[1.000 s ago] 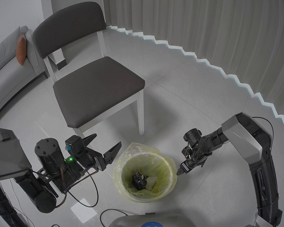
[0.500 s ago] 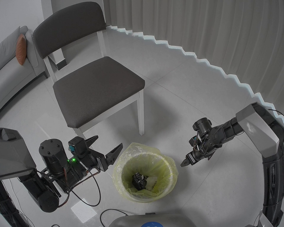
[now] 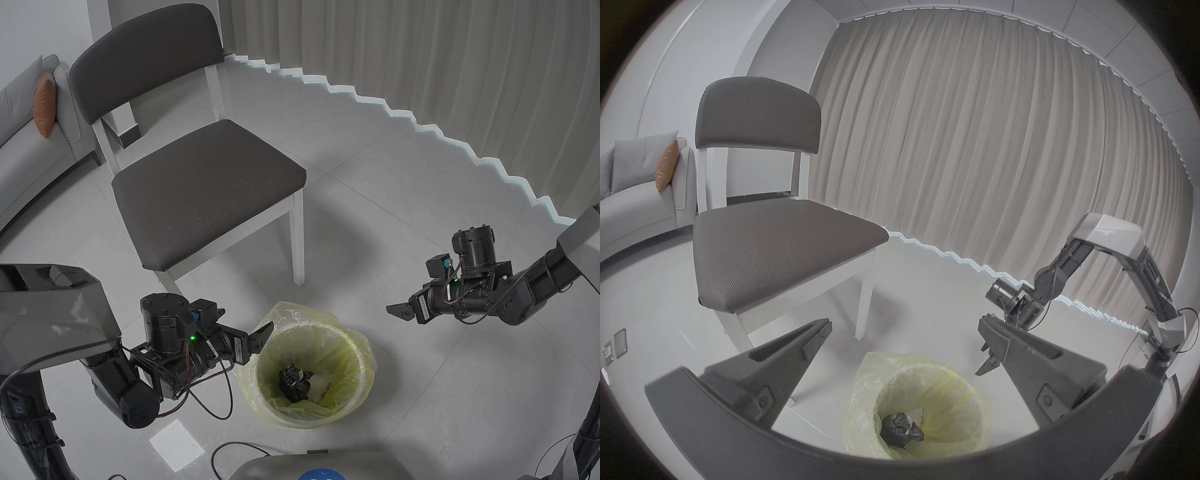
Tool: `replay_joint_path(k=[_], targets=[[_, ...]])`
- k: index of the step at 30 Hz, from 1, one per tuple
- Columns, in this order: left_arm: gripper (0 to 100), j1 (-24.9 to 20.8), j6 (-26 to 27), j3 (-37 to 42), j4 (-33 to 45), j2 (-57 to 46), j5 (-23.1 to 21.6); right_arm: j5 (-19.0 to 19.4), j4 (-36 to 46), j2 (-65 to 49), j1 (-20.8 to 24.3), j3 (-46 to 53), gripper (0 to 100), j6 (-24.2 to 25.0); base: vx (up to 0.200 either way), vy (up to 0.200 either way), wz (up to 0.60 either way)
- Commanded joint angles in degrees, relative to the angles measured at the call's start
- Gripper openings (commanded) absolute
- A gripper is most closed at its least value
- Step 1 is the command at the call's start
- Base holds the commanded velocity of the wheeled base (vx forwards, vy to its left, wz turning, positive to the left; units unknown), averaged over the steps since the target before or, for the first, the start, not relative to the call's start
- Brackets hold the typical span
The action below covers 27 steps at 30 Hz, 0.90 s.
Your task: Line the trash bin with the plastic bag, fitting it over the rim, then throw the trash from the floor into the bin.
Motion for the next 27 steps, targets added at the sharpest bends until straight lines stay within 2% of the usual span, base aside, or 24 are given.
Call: replay_joint_path(k=[1,2,3,13,17,27], targets=[[100,0.7,1.0,-7.7,8.1,2.9,2.5,-0.2,-15.2,-6.6,0.7,12.5,100,0.1,0.000,0.000,0.00],[100,0.6,1.2,-11.0,13.5,3.5,3.9,-0.5,-17.6,-6.6,0.4,12.9,100,-0.1,0.000,0.000,0.00],[100,0.6,1.2,-12.7,15.5,4.2,4.7,-0.5,-17.6,-6.6,0.2,12.8,100,-0.1,0.000,0.000,0.00],[100,2.0,3.4,-25.8,28.6,7.9,5.7,0.3,-17.4,-10.2,-0.8,13.5,100,0.0,0.000,0.000,0.00],[100,2.3,4.1,-31.2,31.2,10.7,5.3,0.3,-17.4,-12.2,-0.8,14.9,100,-0.3,0.000,0.000,0.00],[100,3.8,5.3,-37.9,32.1,17.4,4.0,0.4,-17.4,-12.4,-0.4,15.6,100,-0.4,0.000,0.000,0.00]])
